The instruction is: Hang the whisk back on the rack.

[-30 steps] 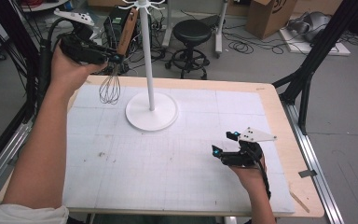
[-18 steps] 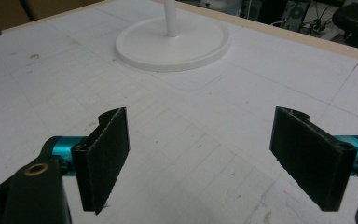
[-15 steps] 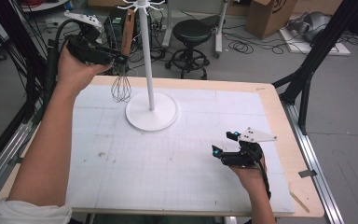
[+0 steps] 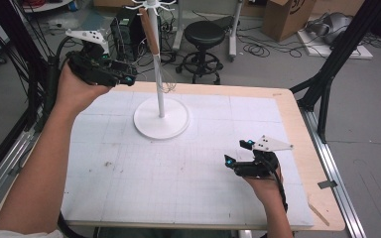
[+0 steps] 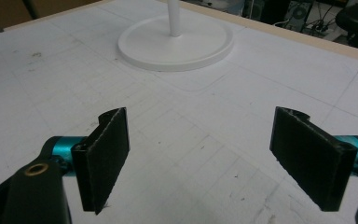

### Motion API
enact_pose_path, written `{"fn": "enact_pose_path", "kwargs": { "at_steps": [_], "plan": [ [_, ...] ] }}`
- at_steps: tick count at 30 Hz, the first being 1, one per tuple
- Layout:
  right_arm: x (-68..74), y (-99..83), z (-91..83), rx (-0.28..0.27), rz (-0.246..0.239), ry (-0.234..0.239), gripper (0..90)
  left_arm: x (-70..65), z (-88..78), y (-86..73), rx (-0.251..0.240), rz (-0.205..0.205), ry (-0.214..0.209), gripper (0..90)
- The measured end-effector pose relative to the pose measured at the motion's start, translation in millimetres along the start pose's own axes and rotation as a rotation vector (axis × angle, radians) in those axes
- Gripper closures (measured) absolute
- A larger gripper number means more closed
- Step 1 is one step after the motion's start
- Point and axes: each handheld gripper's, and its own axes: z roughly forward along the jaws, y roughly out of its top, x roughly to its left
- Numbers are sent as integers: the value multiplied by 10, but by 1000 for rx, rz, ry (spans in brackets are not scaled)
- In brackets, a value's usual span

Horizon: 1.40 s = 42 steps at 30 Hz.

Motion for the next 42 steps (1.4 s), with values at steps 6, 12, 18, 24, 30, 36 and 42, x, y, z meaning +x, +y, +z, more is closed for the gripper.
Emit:
{"fn": "enact_pose_path", "kwargs": {
  "at_steps": [6, 12, 18, 24, 30, 36, 42],
  "plan": [
    [17, 1, -7, 3, 6, 0, 191, -186, 46, -96, 18, 36, -26, 240],
    [17, 11, -1, -4, -2, 5, 191, -366, 66, -195, -8, 66, -54, 170],
    [22, 9, -4, -1, -1, 1, 191, -467, 111, -317, -10, 88, -90, 146],
    [21, 11, -7, -2, -2, 3, 192, -534, 205, -452, 3, 104, -137, 108],
    [21, 5, 5, 4, -1, 3, 192, -570, 264, -610, -7, 101, -182, 85],
    [14, 3, 1, 1, 1, 4, 192, -577, 330, -851, -16, 83, -211, 68],
    [14, 3, -4, 2, 1, 0, 191, -578, 417, -1141, -8, 53, -211, 55]
  ]
}}
